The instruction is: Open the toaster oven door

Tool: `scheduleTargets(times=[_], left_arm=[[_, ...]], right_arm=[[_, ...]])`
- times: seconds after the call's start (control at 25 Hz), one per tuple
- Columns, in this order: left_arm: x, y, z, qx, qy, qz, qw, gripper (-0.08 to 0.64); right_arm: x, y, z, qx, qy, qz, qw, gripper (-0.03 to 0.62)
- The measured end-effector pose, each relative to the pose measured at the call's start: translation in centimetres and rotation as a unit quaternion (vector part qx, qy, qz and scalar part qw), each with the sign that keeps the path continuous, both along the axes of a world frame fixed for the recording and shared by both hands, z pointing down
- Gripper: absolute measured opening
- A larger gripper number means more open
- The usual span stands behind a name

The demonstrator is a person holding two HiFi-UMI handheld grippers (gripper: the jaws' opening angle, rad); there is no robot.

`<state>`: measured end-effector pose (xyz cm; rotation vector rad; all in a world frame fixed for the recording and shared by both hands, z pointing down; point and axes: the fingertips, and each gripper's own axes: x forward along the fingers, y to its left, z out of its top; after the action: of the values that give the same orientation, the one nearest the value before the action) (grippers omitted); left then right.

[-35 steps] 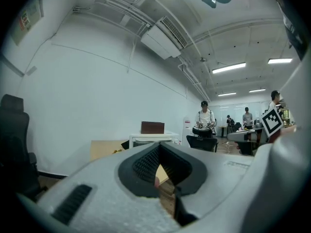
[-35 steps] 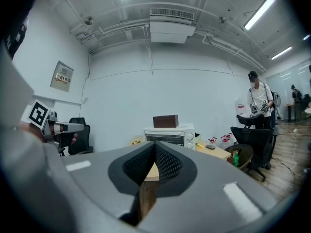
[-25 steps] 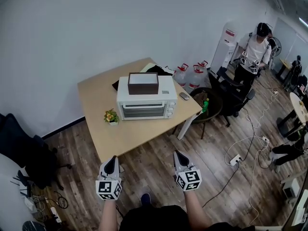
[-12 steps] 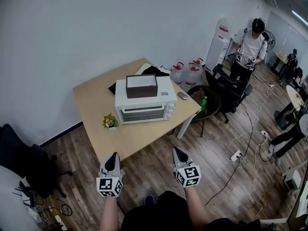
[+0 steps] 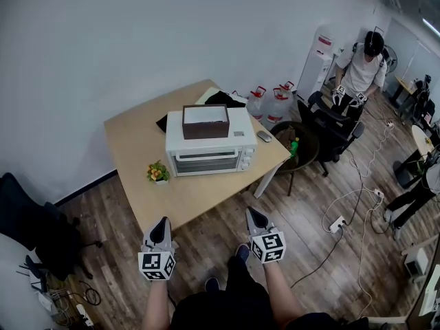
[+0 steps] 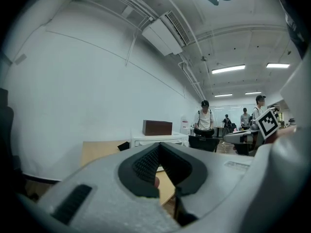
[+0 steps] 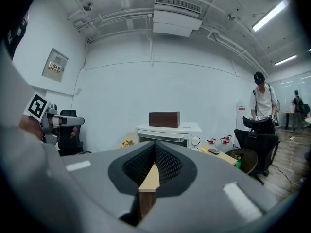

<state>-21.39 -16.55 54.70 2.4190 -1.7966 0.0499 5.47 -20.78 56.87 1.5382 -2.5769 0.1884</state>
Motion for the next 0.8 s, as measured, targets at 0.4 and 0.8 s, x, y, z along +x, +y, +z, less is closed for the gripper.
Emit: scheduleTargets(times=[0.4, 0.8], left_arm=[[0.0, -2.0, 0.0, 0.006, -0.003, -0.016, 0.9999, -0.002], [-1.0, -4.0, 0.2, 0.006, 0.013, -0.041, 0.9991, -0.002]], right_arm=[[-0.3, -4.2, 0.8, -0.005, 0.007, -0.022, 1.000, 0.006], [0.1, -6.9, 1.2, -0.010, 0.002, -0.022, 1.000, 0.006]])
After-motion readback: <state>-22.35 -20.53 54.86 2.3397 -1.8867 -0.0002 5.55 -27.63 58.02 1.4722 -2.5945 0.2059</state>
